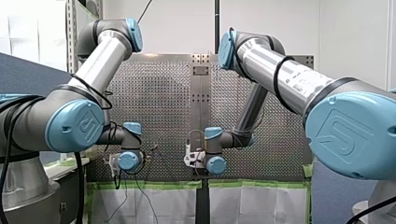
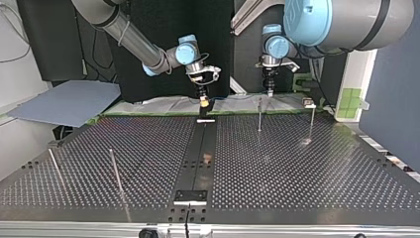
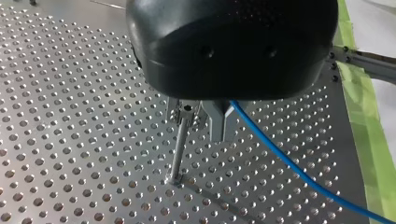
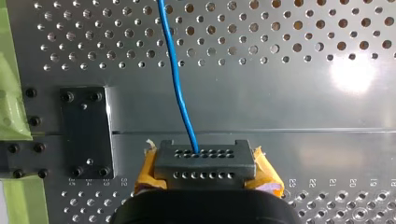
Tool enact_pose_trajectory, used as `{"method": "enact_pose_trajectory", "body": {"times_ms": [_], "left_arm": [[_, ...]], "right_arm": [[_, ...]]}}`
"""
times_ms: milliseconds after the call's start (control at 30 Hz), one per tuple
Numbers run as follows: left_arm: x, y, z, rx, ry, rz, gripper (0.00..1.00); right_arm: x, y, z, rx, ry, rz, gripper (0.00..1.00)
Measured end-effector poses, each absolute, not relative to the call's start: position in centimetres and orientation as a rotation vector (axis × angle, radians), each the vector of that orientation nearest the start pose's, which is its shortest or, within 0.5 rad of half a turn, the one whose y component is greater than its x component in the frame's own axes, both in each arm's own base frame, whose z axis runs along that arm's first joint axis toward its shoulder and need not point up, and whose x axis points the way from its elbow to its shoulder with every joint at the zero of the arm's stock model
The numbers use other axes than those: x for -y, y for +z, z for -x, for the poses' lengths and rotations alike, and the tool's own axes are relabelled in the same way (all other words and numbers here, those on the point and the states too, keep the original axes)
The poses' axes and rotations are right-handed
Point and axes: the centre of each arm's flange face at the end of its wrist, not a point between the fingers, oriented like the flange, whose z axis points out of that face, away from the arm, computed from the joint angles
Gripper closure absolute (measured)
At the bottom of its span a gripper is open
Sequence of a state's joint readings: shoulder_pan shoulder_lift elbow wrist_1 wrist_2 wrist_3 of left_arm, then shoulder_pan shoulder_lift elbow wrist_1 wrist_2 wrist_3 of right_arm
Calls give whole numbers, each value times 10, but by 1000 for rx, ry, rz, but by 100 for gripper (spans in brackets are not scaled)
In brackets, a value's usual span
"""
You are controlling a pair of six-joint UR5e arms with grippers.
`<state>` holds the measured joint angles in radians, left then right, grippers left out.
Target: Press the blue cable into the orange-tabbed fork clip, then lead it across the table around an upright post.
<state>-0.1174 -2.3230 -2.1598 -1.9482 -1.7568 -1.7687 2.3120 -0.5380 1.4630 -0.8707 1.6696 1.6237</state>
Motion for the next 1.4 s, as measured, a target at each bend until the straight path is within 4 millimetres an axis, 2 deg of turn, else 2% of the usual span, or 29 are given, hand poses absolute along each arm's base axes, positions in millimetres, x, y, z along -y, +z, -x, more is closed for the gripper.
{"method": "enact_pose_trajectory", "body": {"times_ms": [633, 1400], "left_arm": [[167, -15, -473, -1700, -87, 196, 100], [157, -13, -493, -1736, -127, 212, 100]], "right_arm": [[435, -34, -563, 907, 1658, -1700, 100], [454, -38, -546, 938, 1625, -1679, 100]]}}
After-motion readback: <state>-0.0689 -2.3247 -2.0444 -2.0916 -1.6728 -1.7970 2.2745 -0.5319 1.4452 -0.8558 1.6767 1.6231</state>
